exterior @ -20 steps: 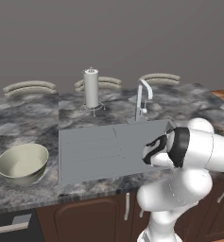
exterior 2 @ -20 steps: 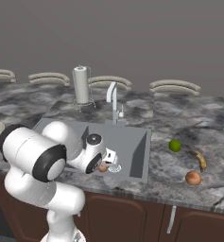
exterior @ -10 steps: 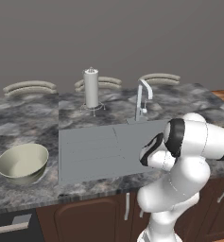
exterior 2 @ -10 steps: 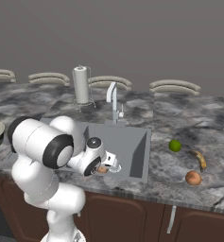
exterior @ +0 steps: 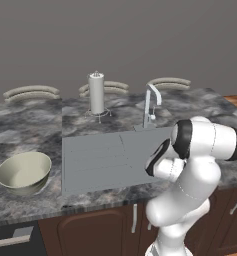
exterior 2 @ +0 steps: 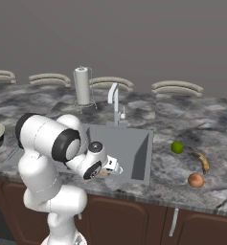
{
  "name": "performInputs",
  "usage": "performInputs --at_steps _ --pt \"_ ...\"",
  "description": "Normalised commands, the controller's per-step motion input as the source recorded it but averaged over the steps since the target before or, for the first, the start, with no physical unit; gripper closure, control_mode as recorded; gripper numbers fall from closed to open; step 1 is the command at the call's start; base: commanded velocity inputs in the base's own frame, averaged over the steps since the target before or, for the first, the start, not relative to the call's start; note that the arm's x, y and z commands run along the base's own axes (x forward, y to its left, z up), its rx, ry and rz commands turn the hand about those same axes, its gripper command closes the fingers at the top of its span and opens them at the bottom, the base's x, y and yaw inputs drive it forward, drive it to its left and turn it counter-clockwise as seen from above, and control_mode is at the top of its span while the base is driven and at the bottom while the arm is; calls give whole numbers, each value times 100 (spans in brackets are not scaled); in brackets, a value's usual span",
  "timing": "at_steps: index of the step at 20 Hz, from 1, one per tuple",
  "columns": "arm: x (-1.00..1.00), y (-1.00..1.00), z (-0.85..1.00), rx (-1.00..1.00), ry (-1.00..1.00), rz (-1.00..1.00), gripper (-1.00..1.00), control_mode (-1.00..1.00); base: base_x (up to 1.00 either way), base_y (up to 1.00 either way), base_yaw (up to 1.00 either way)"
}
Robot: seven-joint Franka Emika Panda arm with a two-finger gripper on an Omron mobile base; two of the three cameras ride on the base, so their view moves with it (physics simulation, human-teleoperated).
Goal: There is a mixed pile of frozen fruits and vegetables on the counter. Locate all the frozen vegetables and place the items in a bowl on the counter. Take all the frozen fruits and defrost them in a running sink.
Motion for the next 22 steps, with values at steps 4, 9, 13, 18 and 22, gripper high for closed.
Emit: performInputs --at_steps 4,9,13,18,22 --pt "0 0 -17 0 0 0 100 -100 0 0 0" --pt "0 4 -13 0 0 0 -100 -100 0 0 0" --pt "0 0 0 0 -3 0 -100 -100 0 0 0" --pt "0 0 5 -1 -7 0 -100 -100 0 0 0" --pt "0 0 24 -3 -6 0 -100 -100 0 0 0"
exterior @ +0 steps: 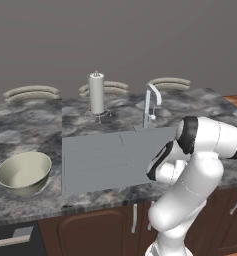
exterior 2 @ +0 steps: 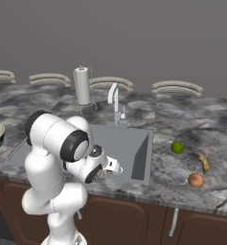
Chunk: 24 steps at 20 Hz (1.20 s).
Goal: There is a mixed pile of frozen fruits and vegetables on the counter. Locate all the frozen vegetables and place the items in a bowl on the counter. Take all the frozen fruits and defrost them in a running sink.
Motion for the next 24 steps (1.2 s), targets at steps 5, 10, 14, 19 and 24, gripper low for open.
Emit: performInputs --at_steps 5,10,14,19,24 --pt "0 0 46 -6 0 0 -100 -100 0 0 0" --pt "0 0 50 -9 0 0 -100 -100 0 0 0" --pt "0 1 57 -11 0 0 -100 -100 0 0 0" --pt "0 1 56 -9 0 1 -100 -100 0 0 0" --pt "0 0 54 -3 0 4 -100 -100 0 0 0"
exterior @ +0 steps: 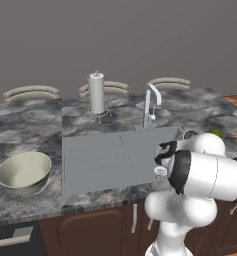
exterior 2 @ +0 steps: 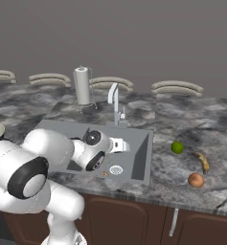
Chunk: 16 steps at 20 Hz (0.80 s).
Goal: There is a mixed pile of frozen fruits and vegetables on the counter. Locate all the frozen vegetables and place the items in a bowl on the counter. Take all the frozen fruits and defrost them in a running sink.
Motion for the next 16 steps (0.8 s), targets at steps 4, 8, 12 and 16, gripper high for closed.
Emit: performInputs --at_steps 4,8,12,16 --pt "-6 0 53 0 0 7 -100 -100 0 0 0" --pt "-16 0 54 0 0 8 -100 -100 0 0 0" --pt "-19 0 45 0 -4 6 -100 -100 0 0 0" --pt "-11 -4 39 -3 -2 2 -100 -100 0 0 0"
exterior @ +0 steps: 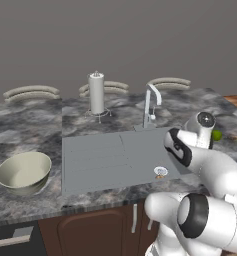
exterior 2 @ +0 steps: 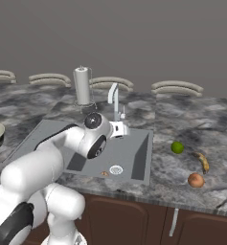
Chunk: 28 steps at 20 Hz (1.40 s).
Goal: There is a mixed pile of frozen fruits and vegetables on the counter. Locate all the frozen vegetables and place the items in a bowl on the counter. Take all the frozen fruits and defrost them in a running sink.
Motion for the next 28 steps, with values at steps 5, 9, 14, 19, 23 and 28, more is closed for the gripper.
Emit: performInputs --at_steps 5,9,14,19,23,28 --pt "-1 -17 34 -6 0 0 -100 -100 0 0 0" --pt "0 -30 32 -5 0 0 -100 -100 0 0 0" --pt "0 -37 21 -1 0 0 -100 -100 0 0 0" --pt "0 -42 16 -1 2 0 -100 -100 0 0 0" --pt "0 -41 13 0 5 0 -100 -100 0 0 0" --pt "-1 -36 6 0 4 0 -100 -100 0 0 0"
